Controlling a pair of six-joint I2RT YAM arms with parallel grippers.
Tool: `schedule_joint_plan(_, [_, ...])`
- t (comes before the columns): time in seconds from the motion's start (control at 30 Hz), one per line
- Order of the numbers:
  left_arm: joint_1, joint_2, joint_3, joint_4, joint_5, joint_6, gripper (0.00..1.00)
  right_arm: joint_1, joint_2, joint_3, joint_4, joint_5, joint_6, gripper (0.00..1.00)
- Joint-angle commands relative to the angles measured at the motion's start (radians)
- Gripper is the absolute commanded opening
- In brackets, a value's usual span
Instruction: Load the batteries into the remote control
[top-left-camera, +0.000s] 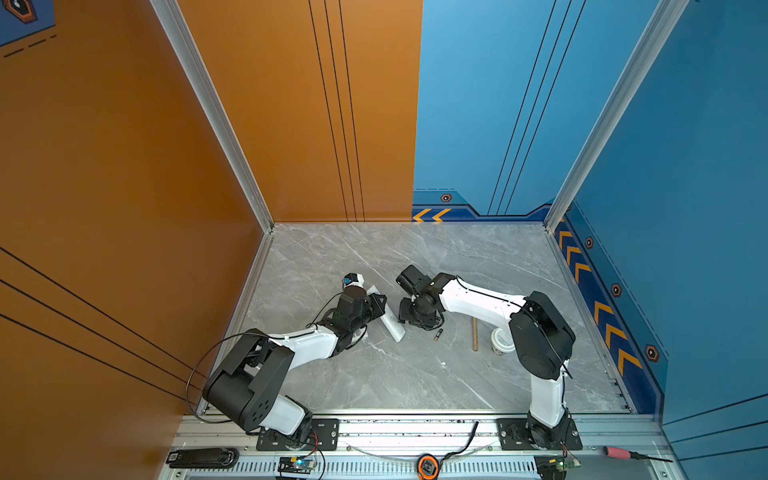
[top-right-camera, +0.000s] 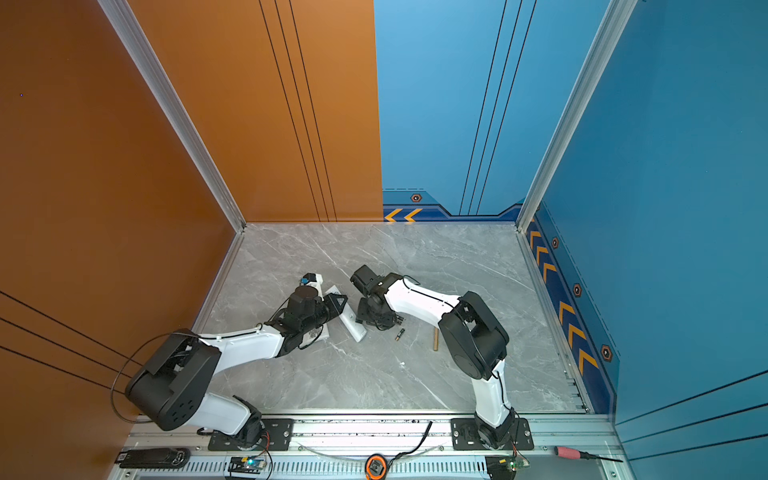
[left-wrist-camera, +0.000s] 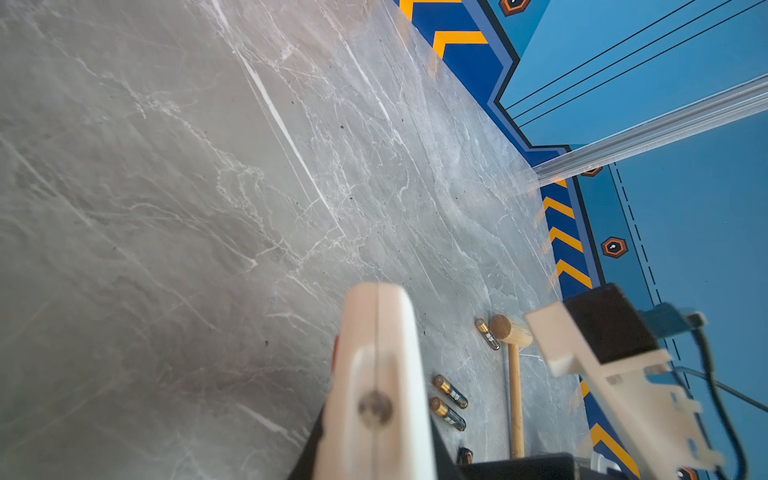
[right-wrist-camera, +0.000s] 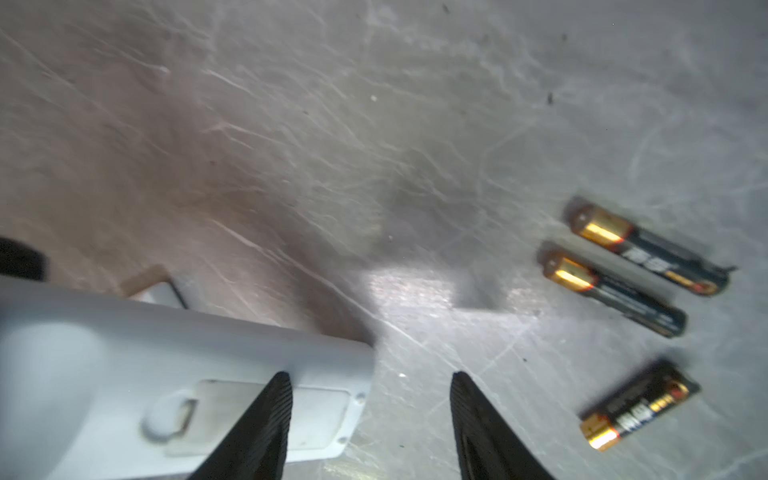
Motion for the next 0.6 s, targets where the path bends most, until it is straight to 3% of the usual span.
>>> schedule_joint_plan(0.0, [-0.014, 0.021, -0.015, 0.014, -0.005, 0.044, 0.00, 0.036, 0.037, 0.002, -0.068, -0.013, -0.036, 0.60])
schedule_joint_plan(0.33, [-0.005, 0.015, -0.038, 0.036, 0.002, 0.035, 0.00, 0.001, -0.093, -0.028, 0.031, -0.075, 0.139, 0.74])
schedule_joint_plan(0.57, [-0.006, 0.018, -0.043, 0.052, 0.011, 0.030, 0.00, 0.001, -0.078, -0.078, 0.157, -0.125, 0.243, 0.78])
